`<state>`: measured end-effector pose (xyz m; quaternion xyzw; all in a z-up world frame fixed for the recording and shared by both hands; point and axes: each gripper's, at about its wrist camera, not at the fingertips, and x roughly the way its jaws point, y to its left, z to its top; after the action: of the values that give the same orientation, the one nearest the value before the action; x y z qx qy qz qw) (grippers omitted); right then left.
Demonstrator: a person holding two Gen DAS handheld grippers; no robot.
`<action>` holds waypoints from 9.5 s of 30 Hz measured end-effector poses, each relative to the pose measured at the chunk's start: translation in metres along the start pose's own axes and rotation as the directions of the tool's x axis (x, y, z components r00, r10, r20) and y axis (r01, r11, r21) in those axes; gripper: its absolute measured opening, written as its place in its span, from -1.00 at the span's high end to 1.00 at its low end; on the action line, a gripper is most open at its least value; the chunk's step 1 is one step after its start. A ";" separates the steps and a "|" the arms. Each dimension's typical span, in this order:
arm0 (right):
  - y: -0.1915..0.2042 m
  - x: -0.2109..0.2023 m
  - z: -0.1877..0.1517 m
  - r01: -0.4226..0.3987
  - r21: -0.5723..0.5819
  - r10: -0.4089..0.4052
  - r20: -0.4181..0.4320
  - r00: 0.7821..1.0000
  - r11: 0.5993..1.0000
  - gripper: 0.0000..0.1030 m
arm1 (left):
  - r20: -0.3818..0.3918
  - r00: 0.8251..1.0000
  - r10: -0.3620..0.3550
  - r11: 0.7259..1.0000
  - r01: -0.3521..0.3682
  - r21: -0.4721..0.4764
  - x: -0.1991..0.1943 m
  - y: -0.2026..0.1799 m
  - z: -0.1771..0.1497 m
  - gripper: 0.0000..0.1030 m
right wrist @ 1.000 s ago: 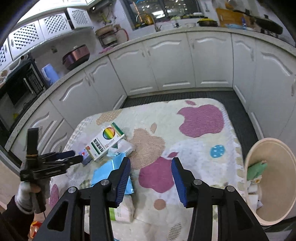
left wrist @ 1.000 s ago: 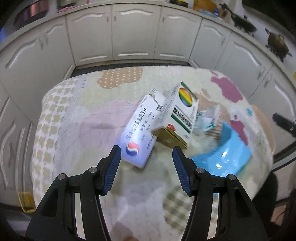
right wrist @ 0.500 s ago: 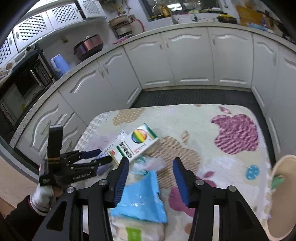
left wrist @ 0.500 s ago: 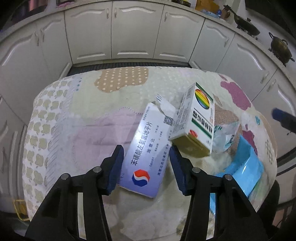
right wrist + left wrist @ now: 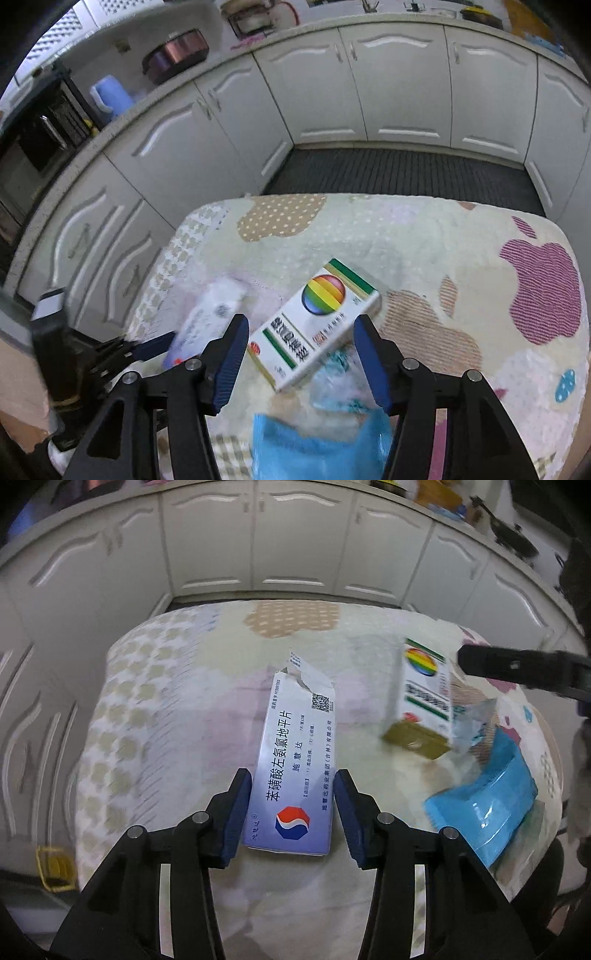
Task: Collect trash
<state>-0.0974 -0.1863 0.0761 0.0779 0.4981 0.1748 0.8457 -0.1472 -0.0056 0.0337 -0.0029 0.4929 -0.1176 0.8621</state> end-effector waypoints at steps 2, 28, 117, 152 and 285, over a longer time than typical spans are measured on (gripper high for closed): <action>0.002 0.019 0.005 0.048 0.009 -0.048 -0.060 0.997 0.999 -0.13 | 0.006 1.000 0.001 0.999 0.000 -0.048 -0.005 0.016 -0.005 0.15; 0.031 0.036 -0.002 0.038 -0.141 -0.048 -0.069 0.996 0.989 0.03 | -0.014 1.000 -0.010 0.997 0.009 -0.070 0.013 0.024 0.007 0.14; -0.301 -0.263 -0.223 0.102 0.508 -0.289 0.306 0.907 0.856 0.05 | -0.027 0.944 -0.328 0.839 0.305 0.451 -0.010 -0.435 0.021 0.15; -0.338 -0.226 -0.231 0.197 0.609 -0.379 0.184 0.907 0.768 0.01 | -0.172 0.899 -0.402 0.827 0.437 0.354 0.045 -0.463 0.021 -0.08; -0.038 -0.012 -0.037 -0.132 0.026 0.129 0.091 0.987 0.991 0.38 | 0.076 0.993 -0.090 0.979 0.103 -0.175 -0.052 0.053 -0.002 0.64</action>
<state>-0.1267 -0.2280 0.0558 0.1317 0.4564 0.2181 0.8525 -0.1637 0.0567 0.0709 -0.1079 0.4711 -0.1146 0.8680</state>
